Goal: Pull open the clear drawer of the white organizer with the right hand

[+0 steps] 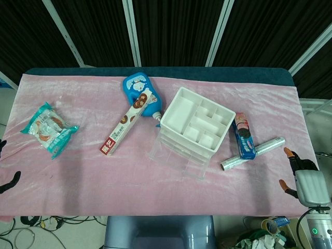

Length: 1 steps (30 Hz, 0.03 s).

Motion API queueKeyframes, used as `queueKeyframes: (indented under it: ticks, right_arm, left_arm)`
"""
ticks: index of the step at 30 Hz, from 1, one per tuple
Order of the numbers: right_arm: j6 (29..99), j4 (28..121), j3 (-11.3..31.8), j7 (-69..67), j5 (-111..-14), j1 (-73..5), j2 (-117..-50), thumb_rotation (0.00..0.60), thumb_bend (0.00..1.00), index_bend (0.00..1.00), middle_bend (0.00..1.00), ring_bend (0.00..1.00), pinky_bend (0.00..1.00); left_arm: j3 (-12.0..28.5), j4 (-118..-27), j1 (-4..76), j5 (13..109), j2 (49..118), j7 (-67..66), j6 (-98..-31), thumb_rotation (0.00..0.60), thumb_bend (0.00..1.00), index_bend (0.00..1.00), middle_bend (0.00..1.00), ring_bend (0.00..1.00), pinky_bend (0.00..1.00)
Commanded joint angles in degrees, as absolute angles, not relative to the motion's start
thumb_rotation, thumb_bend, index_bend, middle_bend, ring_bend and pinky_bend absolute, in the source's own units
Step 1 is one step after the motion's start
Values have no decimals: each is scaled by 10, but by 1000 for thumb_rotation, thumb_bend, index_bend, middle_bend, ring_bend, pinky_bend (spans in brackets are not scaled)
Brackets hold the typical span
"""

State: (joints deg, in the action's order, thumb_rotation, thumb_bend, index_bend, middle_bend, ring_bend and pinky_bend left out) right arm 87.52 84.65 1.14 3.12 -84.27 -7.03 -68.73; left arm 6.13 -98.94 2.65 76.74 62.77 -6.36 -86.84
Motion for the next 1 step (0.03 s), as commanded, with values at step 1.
queueKeyframes:
  ticks: [1]
  right_arm:
    - [881,853,17,31,-842,-66,-684,600,154,16,146,307,245]
  left_arm:
    - [62,-988,28,766,627,-65,-865,600,295,98,55,0,67]
